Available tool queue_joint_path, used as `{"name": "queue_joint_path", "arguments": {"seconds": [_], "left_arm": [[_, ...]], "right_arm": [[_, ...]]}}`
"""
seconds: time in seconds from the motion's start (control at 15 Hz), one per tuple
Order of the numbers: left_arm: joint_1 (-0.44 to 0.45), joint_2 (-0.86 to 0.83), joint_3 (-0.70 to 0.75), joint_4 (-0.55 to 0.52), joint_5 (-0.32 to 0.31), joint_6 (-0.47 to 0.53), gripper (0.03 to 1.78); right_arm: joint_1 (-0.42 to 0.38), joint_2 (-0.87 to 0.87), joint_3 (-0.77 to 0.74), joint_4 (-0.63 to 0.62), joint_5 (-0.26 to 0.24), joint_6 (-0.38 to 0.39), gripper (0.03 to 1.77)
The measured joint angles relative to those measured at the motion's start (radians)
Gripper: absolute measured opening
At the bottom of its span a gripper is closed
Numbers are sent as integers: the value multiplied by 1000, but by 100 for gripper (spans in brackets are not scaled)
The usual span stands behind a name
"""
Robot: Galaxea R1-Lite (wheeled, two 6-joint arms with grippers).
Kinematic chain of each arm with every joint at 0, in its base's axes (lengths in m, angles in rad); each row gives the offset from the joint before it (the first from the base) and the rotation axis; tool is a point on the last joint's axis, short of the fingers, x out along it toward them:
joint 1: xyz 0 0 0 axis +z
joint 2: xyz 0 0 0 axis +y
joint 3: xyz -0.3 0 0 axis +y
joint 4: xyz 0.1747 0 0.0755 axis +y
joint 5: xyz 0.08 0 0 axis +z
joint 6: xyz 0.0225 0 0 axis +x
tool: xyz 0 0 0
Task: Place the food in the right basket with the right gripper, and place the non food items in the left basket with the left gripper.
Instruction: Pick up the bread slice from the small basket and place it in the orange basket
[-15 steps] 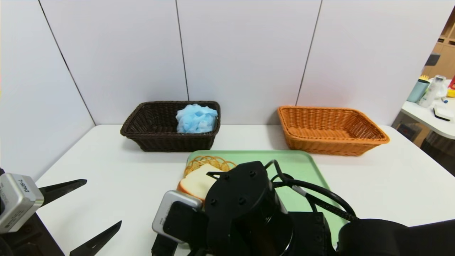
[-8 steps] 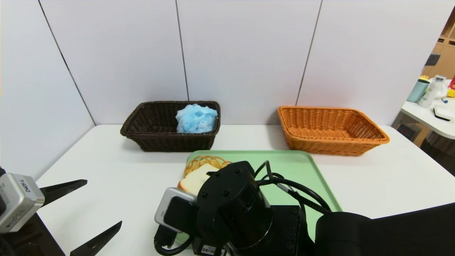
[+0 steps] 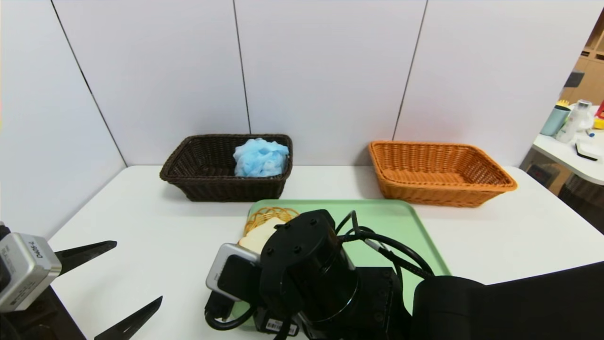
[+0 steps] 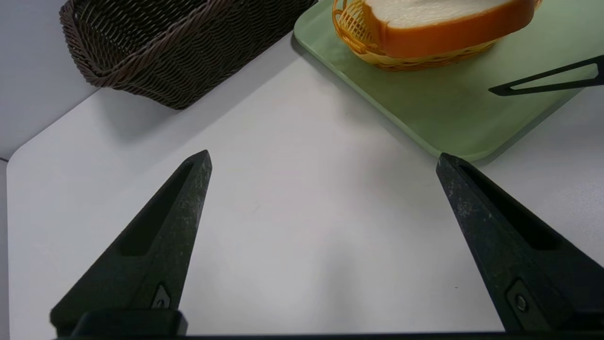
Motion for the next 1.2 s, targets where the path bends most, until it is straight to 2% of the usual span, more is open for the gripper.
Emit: {"name": "queue_joint_path", "arguments": {"seconds": [0.13,0.27,0.4,0.6,0.67,0.73,1.2], "left_arm": [[-3,0,2,0,0,0,169],[-3,0,3,1,0,0,169],[-3,0,4,1,0,0,169],[-3,-1,4,0,0,0,169],[-4,-2,4,0,0,0,169],[-4,-2,4,0,0,0,169],[-12,-4,4,1,0,0,169]], "right_arm": [[-5,1,-11,0,0,0,169],[-7,2,-20,0,0,-1,134],[-7,1,-23,0,0,-2,106],[-8,-1,-23,0,0,-1,75],[-8,-1,-23,0,0,-1,33],[-7,-2,-24,0,0,-1,6],[-4,-2,-32,0,0,0,6]]}}
